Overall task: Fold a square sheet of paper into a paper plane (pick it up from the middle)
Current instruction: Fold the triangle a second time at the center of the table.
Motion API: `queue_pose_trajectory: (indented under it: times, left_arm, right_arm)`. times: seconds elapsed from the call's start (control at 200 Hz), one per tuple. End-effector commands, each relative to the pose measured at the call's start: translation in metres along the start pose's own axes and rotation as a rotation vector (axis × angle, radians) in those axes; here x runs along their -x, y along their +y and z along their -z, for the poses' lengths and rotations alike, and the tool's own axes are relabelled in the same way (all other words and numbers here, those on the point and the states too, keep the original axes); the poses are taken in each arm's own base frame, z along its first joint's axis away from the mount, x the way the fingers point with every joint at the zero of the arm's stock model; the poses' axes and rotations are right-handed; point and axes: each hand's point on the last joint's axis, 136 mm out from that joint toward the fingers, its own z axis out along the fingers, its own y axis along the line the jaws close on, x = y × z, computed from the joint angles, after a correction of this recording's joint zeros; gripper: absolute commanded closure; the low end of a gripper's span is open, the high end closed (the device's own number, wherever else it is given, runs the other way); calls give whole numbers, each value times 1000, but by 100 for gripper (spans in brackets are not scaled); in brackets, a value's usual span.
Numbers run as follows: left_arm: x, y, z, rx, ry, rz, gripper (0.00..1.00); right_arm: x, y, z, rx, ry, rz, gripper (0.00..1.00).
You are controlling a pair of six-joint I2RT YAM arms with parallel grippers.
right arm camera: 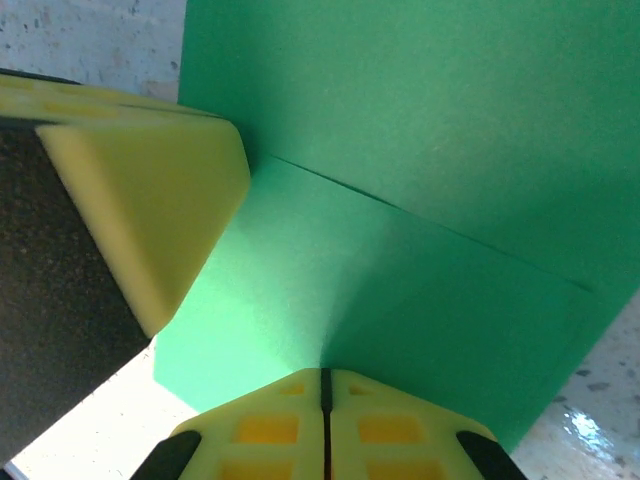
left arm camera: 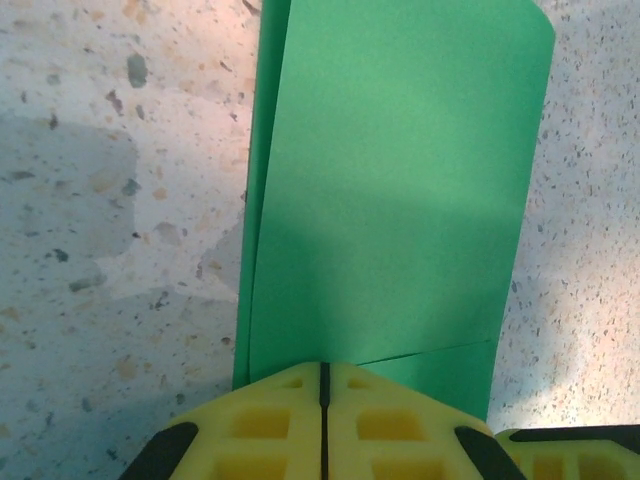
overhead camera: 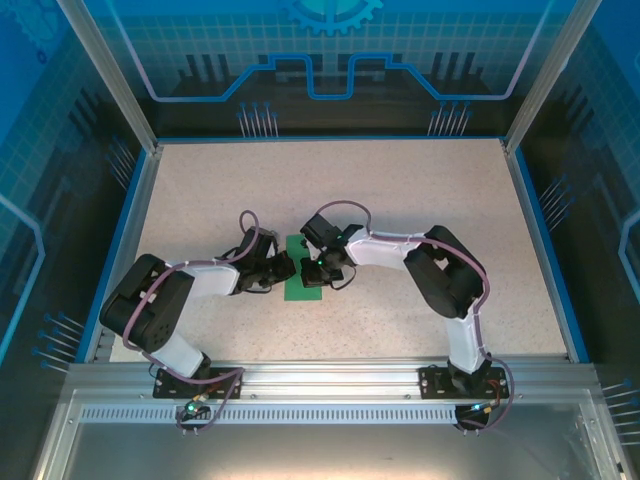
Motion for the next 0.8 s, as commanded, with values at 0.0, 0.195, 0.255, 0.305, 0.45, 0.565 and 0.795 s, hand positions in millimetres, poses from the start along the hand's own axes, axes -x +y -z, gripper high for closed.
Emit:
queue_pose_trajectory:
  times: [0.0,0.195,0.255,0.305,0.45,0.565,0.795]
  left_arm:
    - [-27,39,-6,116,77,60,91]
    - [-26,39,-6,117,76,62,91]
    - [-27,39,-6,117,77,62,91]
    - [-26,40,-6,122,76,62,91]
    - [-26,42,-6,139,75,60,91]
    - [-25,43,-5,145,74,59,91]
    - [-23,42,-6,151,71,57,91]
  right_arm:
    - [-8,13,-5,24,42,34,93]
    - [-10,8,-11,12,54,25,93]
    - [-11,5,-13,-1,64,24,93]
    - [-14,0,-14,-16,72,21,93]
    - [-25,-16,-10,-49,94,12,93]
    - [-34,-21,0,-47,101,18,93]
    - [-53,-29,8,-51,144,34,93]
